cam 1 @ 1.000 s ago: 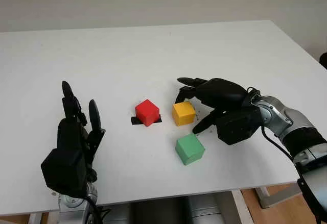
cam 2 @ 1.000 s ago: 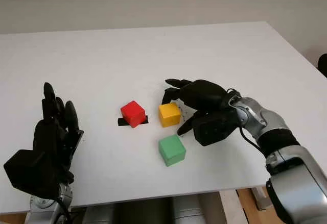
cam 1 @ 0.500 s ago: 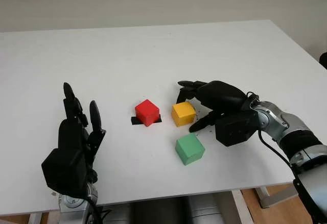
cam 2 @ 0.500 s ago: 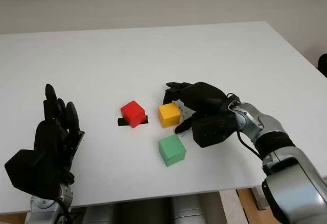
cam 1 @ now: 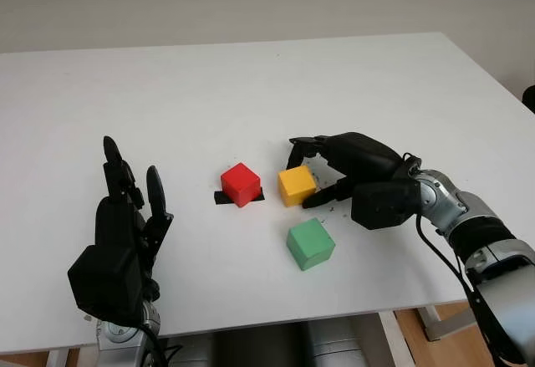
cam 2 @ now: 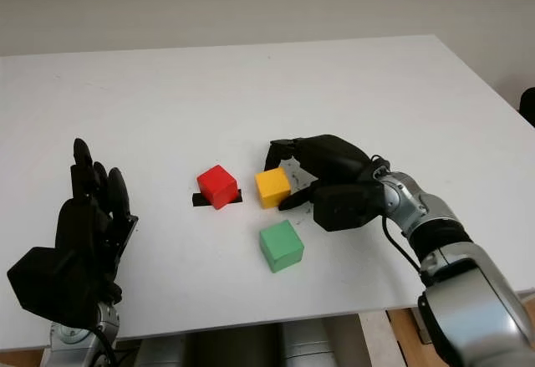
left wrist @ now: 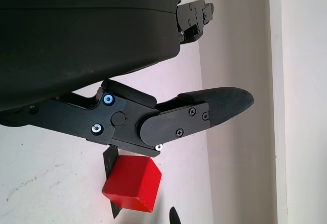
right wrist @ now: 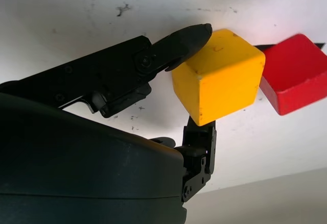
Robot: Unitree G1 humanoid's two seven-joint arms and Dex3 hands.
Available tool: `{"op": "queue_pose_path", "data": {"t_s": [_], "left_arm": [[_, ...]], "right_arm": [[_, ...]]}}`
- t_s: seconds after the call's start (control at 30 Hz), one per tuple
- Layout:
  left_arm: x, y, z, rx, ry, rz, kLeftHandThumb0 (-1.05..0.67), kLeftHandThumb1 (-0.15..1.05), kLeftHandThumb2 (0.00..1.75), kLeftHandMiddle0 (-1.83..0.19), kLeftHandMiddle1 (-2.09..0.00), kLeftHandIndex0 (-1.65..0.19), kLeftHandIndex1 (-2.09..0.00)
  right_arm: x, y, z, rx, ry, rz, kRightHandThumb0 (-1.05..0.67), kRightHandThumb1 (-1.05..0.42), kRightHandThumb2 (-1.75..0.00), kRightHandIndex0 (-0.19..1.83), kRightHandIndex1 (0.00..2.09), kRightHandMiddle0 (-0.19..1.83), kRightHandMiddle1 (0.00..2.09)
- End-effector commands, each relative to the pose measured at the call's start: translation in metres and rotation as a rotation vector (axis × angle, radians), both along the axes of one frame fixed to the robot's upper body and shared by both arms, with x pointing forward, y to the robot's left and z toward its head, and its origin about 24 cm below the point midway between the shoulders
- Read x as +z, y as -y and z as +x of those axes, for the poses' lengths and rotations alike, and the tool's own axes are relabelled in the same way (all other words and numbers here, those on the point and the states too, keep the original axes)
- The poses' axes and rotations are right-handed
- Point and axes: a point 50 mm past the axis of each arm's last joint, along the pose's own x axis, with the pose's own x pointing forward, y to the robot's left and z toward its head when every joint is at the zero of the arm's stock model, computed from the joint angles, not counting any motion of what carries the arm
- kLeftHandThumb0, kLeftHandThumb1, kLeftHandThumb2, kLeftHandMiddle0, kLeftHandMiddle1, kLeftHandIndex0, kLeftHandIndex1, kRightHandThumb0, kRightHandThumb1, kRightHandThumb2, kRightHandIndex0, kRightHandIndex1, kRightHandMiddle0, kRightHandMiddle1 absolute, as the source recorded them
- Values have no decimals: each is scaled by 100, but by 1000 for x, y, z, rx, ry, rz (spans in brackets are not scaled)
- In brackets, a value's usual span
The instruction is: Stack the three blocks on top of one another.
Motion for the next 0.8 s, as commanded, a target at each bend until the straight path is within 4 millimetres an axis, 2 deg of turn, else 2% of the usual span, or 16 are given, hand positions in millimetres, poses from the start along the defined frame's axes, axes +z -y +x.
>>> {"op": "queue_pose_path", "data": {"t_s": [0.0, 0.37, 0.57, 0.77], "left_arm": [[-1, 0, 0, -3, 5, 8, -71, 105, 64, 18, -5, 18, -4], [-2, 1, -2, -2, -8, -7, -70, 105, 64, 18, -5, 18, -5], [-2, 1, -2, 2, -6, -6, -72, 105, 63, 17, -6, 17, -5], [-2, 0, -2, 6, -4, -2, -70, 105, 65, 17, -6, 17, -5]], "right_arm": [[7, -1, 4, -19, 2, 48, -45, -97, -5, 30, 9, 39, 142], [11, 2, 14, -91, -171, 215, -46, -94, -5, 31, 7, 41, 149], [16, 1, 16, -94, -195, 264, -44, -94, -5, 30, 6, 39, 149], [25, 0, 18, -90, -148, 287, -47, -96, -6, 29, 6, 38, 152]]}}
